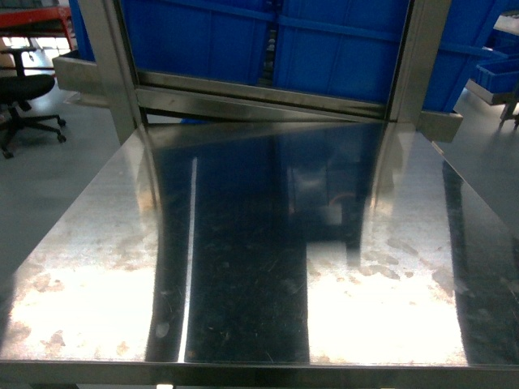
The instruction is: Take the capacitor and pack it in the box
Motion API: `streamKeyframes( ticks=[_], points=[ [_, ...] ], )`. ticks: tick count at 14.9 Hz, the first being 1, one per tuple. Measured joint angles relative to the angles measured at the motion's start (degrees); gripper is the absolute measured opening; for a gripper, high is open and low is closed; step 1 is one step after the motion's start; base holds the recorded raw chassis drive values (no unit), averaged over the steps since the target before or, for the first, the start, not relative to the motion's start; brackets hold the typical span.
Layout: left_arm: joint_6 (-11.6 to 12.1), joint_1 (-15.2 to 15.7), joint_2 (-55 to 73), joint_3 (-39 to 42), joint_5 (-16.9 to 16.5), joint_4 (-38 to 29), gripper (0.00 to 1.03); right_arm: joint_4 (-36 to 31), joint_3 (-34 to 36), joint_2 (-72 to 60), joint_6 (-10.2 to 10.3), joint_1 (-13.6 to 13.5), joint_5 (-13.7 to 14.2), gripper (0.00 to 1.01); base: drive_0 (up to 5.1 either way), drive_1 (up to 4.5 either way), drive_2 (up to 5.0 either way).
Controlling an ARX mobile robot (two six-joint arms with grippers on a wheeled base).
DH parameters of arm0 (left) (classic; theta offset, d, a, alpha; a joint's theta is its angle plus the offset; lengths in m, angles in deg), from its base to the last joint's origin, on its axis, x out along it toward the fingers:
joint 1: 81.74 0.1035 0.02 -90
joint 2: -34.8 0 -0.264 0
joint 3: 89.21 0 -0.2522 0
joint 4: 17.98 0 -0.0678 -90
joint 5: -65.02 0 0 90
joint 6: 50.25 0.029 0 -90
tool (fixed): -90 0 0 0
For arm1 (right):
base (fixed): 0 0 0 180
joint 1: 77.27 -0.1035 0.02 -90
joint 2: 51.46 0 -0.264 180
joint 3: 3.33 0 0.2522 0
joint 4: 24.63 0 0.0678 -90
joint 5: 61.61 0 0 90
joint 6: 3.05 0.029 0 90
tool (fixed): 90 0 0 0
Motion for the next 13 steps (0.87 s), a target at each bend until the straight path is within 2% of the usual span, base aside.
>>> streamKeyframes(
  ticks=[1,3,4,5,11,13],
  points=[
    [1.6,0.5,-2.0,1.3,4.0,3.9,0.45,0.0,0.0,0.0,0.0,0.0,0.0,0.98,0.0,0.0,0.0],
    [2.7,3.4,-7.3,5.2,3.1,4.9,0.45,0.0,0.0,0.0,0.0,0.0,0.0,0.98,0.0,0.0,0.0],
    [2.8,6.3,-14.3,9.1,-0.2,8.3,0.45,0.0,0.0,0.0,0.0,0.0,0.0,0.98,0.0,0.0,0.0],
    [2.8,12.9,-22.7,12.1,-5.6,13.5,0.45,0.0,0.0,0.0,0.0,0.0,0.0,0.98,0.0,0.0,0.0],
    [2.8,12.4,-26.3,12.8,-6.5,16.3,0.45,0.0,0.0,0.0,0.0,0.0,0.0,0.98,0.0,0.0,0.0],
    [2.8,12.4,-26.6,13.4,-6.5,15.1,0.45,0.0,0.0,0.0,0.0,0.0,0.0,0.98,0.0,0.0,0.0]
  ],
)
